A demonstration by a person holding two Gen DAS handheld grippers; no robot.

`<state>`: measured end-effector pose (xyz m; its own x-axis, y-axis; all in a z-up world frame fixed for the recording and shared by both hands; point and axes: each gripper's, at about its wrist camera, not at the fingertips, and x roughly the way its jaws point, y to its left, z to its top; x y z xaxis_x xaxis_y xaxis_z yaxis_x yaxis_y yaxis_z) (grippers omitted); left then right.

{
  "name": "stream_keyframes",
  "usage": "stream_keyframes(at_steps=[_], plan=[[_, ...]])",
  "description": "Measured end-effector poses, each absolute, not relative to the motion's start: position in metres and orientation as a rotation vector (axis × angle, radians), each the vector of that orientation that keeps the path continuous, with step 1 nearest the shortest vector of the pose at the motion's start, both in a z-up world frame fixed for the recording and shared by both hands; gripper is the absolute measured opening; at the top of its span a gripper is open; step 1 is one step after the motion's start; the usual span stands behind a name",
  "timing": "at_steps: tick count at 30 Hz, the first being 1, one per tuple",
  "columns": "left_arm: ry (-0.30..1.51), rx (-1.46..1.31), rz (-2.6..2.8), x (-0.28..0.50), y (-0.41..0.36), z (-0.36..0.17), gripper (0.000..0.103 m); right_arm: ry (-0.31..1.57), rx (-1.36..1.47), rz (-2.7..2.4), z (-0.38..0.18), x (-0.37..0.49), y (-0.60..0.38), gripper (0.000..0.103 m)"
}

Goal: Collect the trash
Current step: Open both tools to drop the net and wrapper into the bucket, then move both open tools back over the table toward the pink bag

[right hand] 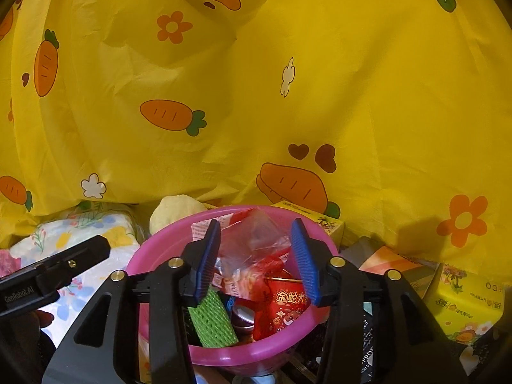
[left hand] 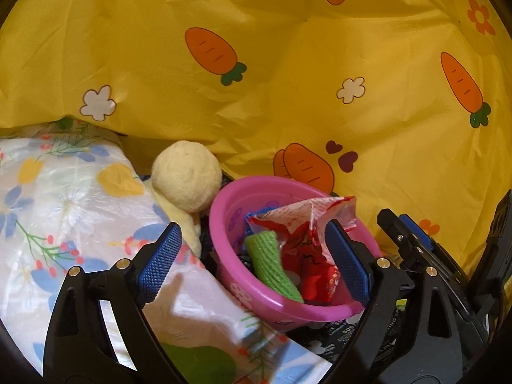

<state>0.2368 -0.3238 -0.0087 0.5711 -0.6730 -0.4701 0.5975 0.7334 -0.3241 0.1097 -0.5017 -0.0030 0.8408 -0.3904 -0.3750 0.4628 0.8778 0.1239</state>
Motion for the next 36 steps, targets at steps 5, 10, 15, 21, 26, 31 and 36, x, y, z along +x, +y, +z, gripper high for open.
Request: stream_keyframes(at_steps=[5, 10, 15, 21, 26, 31, 36], plan=[[0.567, -0.138, -0.634, 0.231, -0.295, -0.002, 0.097, 0.332, 0.211, -0.458, -0.002, 0.101, -0.494, 0.076], [0.53, -0.135, -0.538, 0.219, -0.261, 0.007, 0.097, 0.322, 0.193, -0.441, 0.001, 0.092, -0.478, 0.087], [0.488, -0.1, -0.443, 0.199, -0.232, 0.015, 0.097, 0.309, 0.18, -0.41, 0.005, 0.081, -0.454, 0.09], [0.466, -0.085, -0.36, 0.175, -0.197, 0.021, 0.097, 0.296, 0.159, -0.365, 0.014, 0.068, -0.422, 0.093], [0.449, -0.07, -0.285, 0.157, -0.167, 0.026, 0.097, 0.288, 0.132, -0.325, 0.02, 0.06, -0.394, 0.094], [0.453, -0.077, -0.216, 0.146, -0.135, 0.027, 0.097, 0.291, 0.129, -0.272, 0.021, 0.058, -0.366, 0.094], [0.467, -0.072, -0.14, 0.141, -0.103, 0.022, 0.097, 0.303, 0.115, -0.214, 0.02, 0.063, -0.338, 0.094]])
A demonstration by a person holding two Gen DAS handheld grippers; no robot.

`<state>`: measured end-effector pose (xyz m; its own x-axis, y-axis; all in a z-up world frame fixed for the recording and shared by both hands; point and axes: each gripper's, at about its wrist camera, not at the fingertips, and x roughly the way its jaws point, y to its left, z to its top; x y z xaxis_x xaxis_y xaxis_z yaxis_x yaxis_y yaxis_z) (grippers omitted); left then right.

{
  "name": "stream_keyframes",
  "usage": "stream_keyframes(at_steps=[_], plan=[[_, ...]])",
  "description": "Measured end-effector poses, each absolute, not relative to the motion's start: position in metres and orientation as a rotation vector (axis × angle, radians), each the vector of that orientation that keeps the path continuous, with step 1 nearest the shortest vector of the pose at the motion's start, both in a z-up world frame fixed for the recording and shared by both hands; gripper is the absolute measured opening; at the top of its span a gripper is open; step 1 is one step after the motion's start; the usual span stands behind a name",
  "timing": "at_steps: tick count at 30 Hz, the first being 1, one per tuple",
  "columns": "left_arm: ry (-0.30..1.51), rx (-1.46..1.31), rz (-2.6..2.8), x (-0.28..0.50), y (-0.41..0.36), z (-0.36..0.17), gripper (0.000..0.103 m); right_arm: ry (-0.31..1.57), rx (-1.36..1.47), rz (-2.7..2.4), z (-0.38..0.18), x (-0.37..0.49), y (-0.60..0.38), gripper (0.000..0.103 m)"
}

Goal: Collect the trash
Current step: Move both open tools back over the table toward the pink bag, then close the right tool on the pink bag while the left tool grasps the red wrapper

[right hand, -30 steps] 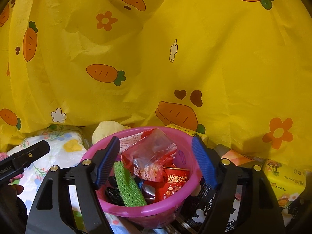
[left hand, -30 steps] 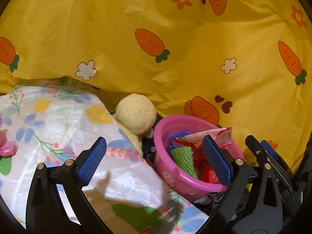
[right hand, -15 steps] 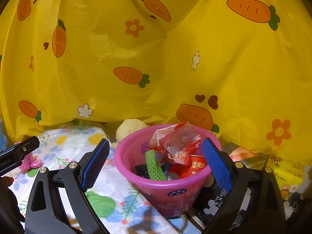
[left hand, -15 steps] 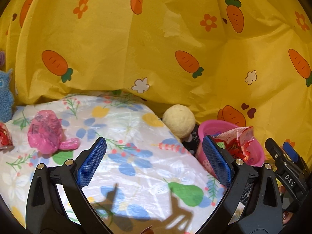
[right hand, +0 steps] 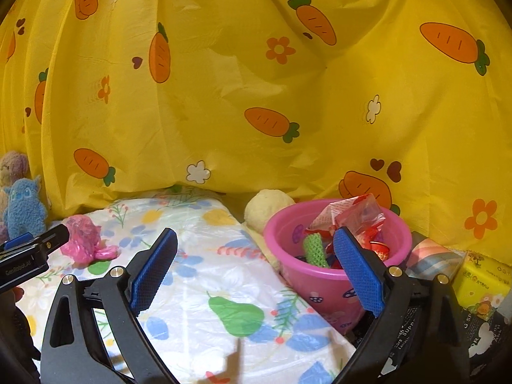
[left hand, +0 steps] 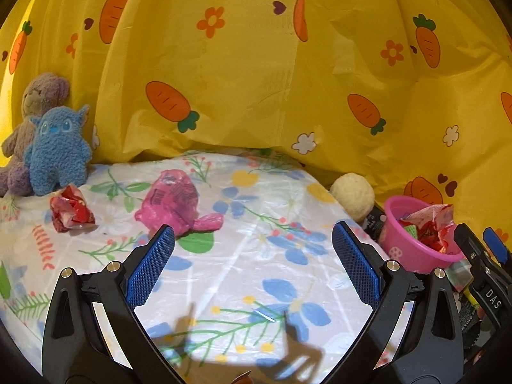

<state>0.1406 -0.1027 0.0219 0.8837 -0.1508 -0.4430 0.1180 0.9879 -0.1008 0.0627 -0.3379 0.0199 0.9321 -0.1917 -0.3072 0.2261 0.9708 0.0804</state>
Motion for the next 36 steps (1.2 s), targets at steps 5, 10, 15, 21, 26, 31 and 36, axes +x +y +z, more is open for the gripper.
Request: stream_keyframes(at_steps=[5, 10, 15, 21, 26, 31, 36], plan=[[0.484, -0.073, -0.042, 0.142, -0.066, 0.02, 0.097, 0.318, 0.11, -0.142, 0.019, 0.073, -0.309, 0.094], [0.462, -0.06, 0.093, 0.144, -0.02, 0.026, 0.097, 0.333, 0.102, -0.045, 0.021, 0.092, -0.268, 0.094], [0.452, -0.079, 0.238, 0.152, 0.036, 0.032, 0.097, 0.365, 0.067, 0.063, 0.019, 0.117, -0.221, 0.094], [0.47, -0.102, 0.356, 0.169, 0.091, 0.029, 0.097, 0.412, 0.027, 0.161, 0.011, 0.154, -0.167, 0.094], [0.488, -0.106, 0.415, 0.184, 0.12, 0.021, 0.097, 0.434, -0.018, 0.214, 0.005, 0.185, -0.125, 0.094], [0.517, -0.125, 0.433, 0.202, 0.14, 0.011, 0.097, 0.488, -0.041, 0.252, -0.008, 0.224, -0.091, 0.094], [0.533, -0.148, 0.424, 0.217, 0.151, 0.003, 0.097, 0.543, -0.028, 0.249, -0.023, 0.258, -0.078, 0.091]])
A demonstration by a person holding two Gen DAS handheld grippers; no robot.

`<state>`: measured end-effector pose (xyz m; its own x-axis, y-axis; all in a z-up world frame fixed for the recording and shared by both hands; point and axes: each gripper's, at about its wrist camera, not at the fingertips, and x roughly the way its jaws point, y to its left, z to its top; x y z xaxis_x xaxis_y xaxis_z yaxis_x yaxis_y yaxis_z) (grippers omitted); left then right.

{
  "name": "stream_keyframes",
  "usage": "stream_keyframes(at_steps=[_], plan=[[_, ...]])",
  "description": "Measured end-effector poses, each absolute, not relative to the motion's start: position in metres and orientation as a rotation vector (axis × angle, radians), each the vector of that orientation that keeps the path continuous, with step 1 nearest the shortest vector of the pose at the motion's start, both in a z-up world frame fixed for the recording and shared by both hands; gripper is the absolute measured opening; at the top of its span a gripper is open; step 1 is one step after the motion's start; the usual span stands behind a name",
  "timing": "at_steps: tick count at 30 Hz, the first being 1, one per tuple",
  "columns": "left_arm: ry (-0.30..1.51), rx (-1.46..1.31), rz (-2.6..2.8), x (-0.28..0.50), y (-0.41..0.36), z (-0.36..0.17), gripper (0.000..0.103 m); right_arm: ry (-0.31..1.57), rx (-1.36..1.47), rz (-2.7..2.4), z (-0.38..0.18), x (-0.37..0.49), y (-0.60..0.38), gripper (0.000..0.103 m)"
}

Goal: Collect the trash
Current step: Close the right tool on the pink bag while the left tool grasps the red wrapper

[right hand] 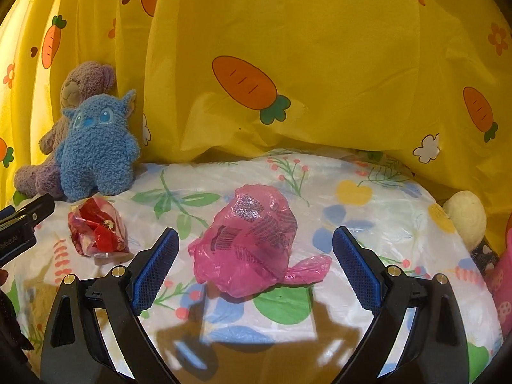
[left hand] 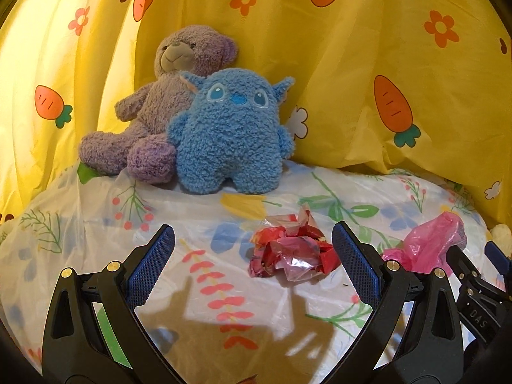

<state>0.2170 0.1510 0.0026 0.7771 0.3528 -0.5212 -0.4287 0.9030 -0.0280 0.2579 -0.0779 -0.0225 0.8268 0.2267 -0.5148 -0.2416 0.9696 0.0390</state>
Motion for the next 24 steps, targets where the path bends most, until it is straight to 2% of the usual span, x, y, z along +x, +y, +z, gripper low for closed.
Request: stream_keyframes(at_steps=[2, 3, 4, 6, 7, 9, 12, 15, 18, 20, 24], plan=[[0.54, -0.148, 0.419, 0.223, 0.151, -0.001, 0.097, 0.566, -0.037, 0.248, -0.03, 0.268, -0.074, 0.087], [0.544, -0.149, 0.411, 0.226, 0.152, -0.003, 0.097, 0.579, -0.047, 0.253, -0.034, 0.273, -0.072, 0.076], [0.55, -0.151, 0.401, 0.23, 0.151, -0.005, 0.097, 0.592, -0.049, 0.257, -0.037, 0.277, -0.072, 0.072], [0.566, -0.146, 0.398, 0.237, 0.151, -0.011, 0.097, 0.618, -0.043, 0.254, -0.043, 0.284, -0.073, 0.055], [0.577, -0.143, 0.391, 0.241, 0.151, -0.014, 0.097, 0.625, -0.047, 0.259, -0.045, 0.286, -0.073, 0.05], [0.597, -0.141, 0.387, 0.247, 0.151, -0.02, 0.097, 0.631, -0.068, 0.261, -0.048, 0.289, -0.071, 0.026], [0.621, -0.16, 0.37, 0.254, 0.153, -0.026, 0.097, 0.625, -0.06, 0.269, -0.048, 0.288, -0.075, 0.011], [0.637, -0.174, 0.355, 0.26, 0.155, -0.03, 0.093, 0.599, -0.022, 0.273, -0.042, 0.284, -0.085, 0.009], [0.657, -0.189, 0.322, 0.266, 0.156, -0.035, 0.084, 0.573, 0.005, 0.277, -0.033, 0.274, -0.096, 0.009], [0.673, -0.191, 0.306, 0.27, 0.155, -0.039, 0.071, 0.558, 0.016, 0.284, -0.028, 0.267, -0.103, 0.009], [0.685, -0.153, 0.29, 0.272, 0.149, -0.042, 0.057, 0.54, 0.021, 0.289, -0.019, 0.252, -0.116, 0.009]])
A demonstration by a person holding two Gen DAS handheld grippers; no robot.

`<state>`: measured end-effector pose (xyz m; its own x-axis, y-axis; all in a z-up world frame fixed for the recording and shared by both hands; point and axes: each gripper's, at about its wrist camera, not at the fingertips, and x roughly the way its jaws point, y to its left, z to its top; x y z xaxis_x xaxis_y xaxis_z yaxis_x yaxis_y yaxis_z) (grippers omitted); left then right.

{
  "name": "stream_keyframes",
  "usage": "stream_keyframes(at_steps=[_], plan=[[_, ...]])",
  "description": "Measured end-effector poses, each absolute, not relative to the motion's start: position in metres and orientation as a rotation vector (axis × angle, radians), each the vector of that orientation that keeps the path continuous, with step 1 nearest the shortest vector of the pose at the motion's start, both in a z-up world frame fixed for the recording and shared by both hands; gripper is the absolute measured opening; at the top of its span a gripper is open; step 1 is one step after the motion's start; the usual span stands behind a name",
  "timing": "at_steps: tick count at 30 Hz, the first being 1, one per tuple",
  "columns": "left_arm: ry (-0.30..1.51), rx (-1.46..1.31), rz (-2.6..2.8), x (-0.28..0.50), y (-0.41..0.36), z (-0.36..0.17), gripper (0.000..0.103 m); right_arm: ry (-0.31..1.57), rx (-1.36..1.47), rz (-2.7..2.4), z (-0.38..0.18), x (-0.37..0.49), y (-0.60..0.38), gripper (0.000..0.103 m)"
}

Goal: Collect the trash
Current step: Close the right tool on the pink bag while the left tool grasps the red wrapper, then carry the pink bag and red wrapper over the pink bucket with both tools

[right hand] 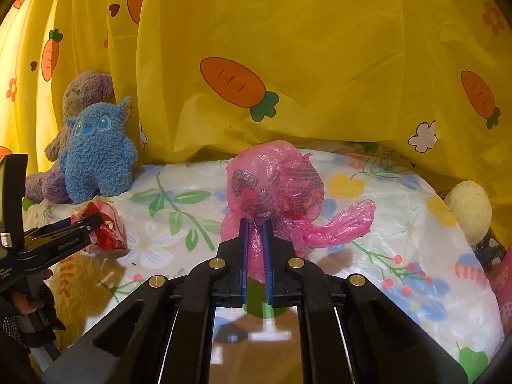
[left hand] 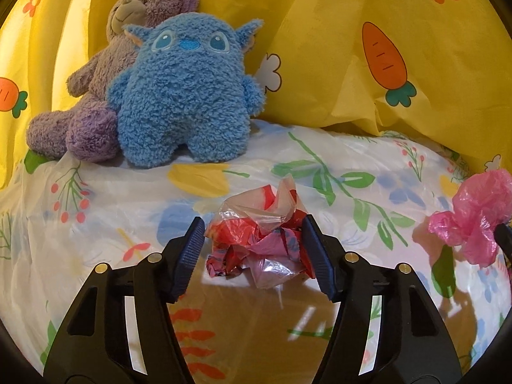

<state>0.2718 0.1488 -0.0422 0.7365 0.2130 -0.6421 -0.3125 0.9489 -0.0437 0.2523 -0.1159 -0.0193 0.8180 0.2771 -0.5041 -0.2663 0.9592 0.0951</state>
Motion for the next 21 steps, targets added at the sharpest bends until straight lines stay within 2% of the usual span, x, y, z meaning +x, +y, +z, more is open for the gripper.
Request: stream_keyframes(at_steps=[5, 9, 14, 21], plan=[[0.698, -0.142, 0.254, 0.271, 0.146, -0.044, 0.035, 0.512, 0.027, 0.293, -0.012, 0.234, -0.131, 0.009], [0.684, -0.134, 0.243, 0.264, 0.141, -0.04, 0.023, 0.488, 0.034, 0.296, -0.006, 0.217, -0.146, 0.008], [0.612, -0.113, 0.195, 0.239, 0.119, -0.015, 0.023, 0.449, 0.044, 0.284, 0.004, 0.194, -0.171, 0.008], [0.519, -0.052, 0.061, 0.197, 0.05, 0.017, 0.023, 0.414, 0.061, 0.215, 0.01, 0.153, -0.221, 0.008]])
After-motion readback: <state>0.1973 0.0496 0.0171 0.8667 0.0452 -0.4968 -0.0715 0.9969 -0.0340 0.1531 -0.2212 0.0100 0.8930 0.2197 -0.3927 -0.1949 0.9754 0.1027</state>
